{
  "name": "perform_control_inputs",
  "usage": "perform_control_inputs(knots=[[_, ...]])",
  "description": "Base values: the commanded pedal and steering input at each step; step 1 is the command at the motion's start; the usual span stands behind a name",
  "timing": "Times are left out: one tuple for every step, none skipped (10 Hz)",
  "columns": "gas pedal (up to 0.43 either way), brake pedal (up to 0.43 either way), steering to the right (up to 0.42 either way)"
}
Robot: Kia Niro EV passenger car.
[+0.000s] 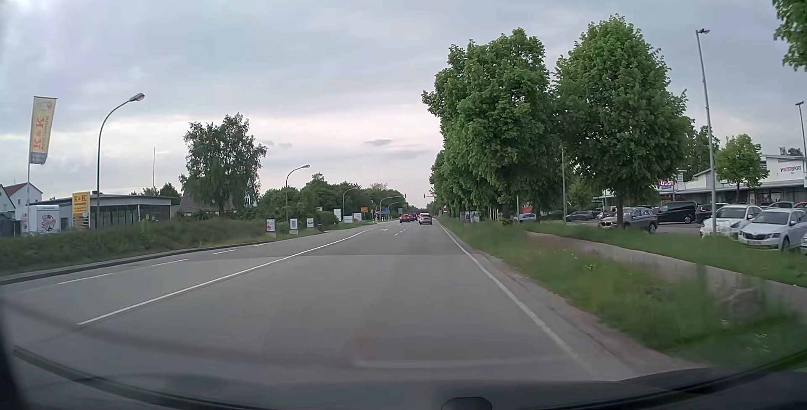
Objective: Follow the waypoints while adhering to traffic rules and regulations
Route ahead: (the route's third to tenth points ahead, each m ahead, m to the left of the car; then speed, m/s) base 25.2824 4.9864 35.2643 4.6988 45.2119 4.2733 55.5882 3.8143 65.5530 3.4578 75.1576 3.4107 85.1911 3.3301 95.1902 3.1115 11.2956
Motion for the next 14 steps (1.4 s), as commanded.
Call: perform_control_inputs(knots=[[0.130, 0.000, 0.000], [0.130, 0.000, 0.000], [0.130, 0.000, 0.000], [0.079, 0.000, 0.000], [0.000, 0.000, 0.000], [0.000, 0.000, 0.000], [0.000, 0.000, 0.000], [0.000, 0.000, 0.000], [0.000, 0.000, 0.000], [0.000, 0.000, 0.000], [0.000, 0.000, 0.000], [0.000, 0.000, 0.000], [0.000, 0.000, 0.000], [0.000, 0.000, 0.000]])
